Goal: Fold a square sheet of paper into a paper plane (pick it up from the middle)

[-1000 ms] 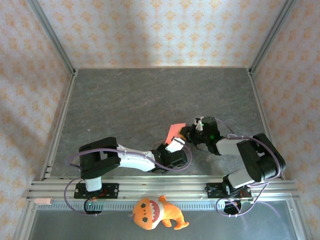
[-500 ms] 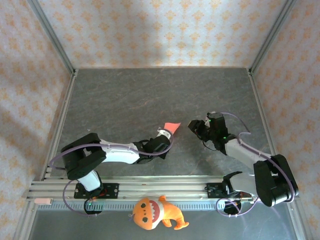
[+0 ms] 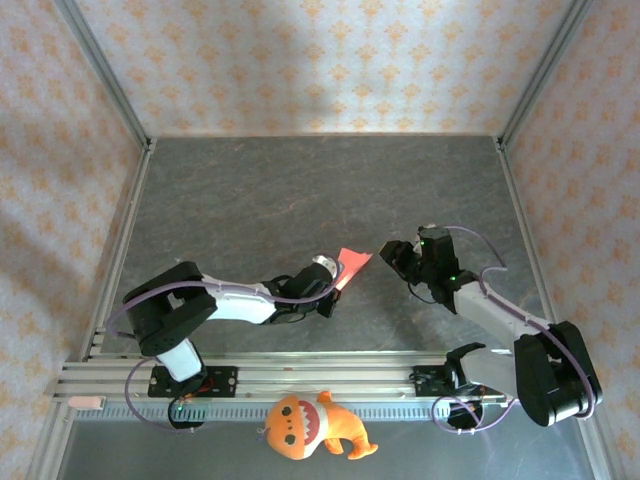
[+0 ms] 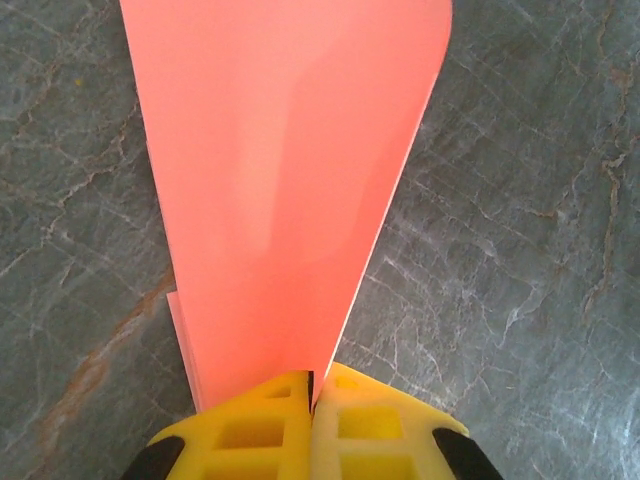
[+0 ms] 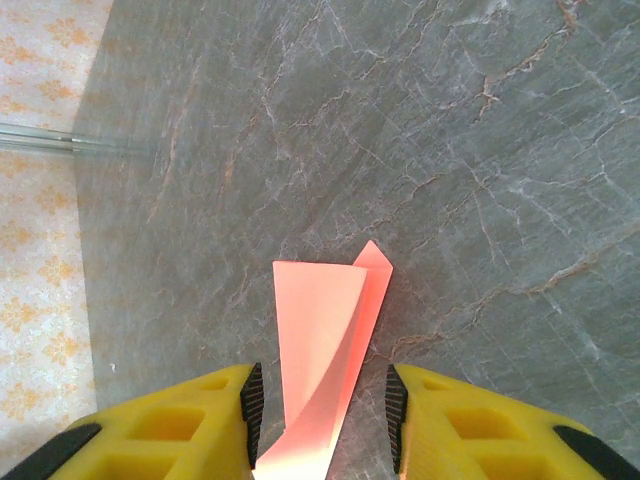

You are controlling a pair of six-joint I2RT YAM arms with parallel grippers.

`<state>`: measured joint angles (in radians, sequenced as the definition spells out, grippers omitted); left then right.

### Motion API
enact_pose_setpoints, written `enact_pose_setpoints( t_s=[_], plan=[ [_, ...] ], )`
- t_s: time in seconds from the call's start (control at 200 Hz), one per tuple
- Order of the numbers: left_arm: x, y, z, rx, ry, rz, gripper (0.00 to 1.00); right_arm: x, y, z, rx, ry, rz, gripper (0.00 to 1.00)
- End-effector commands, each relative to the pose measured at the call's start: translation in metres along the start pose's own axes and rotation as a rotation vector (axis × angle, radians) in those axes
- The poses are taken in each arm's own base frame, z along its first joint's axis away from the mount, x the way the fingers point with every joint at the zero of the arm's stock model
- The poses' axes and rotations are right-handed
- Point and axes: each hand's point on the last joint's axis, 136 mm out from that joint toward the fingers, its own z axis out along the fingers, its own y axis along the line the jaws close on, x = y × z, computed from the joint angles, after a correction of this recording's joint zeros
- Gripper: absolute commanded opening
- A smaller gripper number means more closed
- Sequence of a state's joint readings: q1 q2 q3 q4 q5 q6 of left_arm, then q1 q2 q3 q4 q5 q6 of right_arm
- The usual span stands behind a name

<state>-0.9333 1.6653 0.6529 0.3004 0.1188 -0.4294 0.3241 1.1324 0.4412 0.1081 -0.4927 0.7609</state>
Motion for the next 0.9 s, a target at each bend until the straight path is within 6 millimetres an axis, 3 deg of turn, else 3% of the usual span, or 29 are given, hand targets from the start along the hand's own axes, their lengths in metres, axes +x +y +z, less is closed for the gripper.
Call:
enact_pose_setpoints(
  t_s=[0.0,0.38,0.55,0.666,0.896],
  plan=[
    [0.007,0.000,0.005,0.059,0.022,-0.057,0.00,0.001,-0.009,-0.003,0.025,-0.013,-0.009,0.40],
    [0.009,-0.010,0.007,0.263,0.059,-0.171,0.00,0.007,-0.012,-0.003,0.014,0.001,-0.010,0.40],
    [0.006,-0.018,0.010,0.351,0.084,-0.238,0.00,0.011,0.001,-0.003,-0.063,0.020,-0.022,0.40],
    [0.006,-0.022,0.016,0.393,0.114,-0.287,0.00,0.017,0.012,-0.005,-0.157,0.042,-0.033,0.35],
    [0.006,-0.027,0.027,0.424,0.155,-0.369,0.00,0.028,0.012,-0.010,-0.220,0.044,-0.088,0.23]
  ],
)
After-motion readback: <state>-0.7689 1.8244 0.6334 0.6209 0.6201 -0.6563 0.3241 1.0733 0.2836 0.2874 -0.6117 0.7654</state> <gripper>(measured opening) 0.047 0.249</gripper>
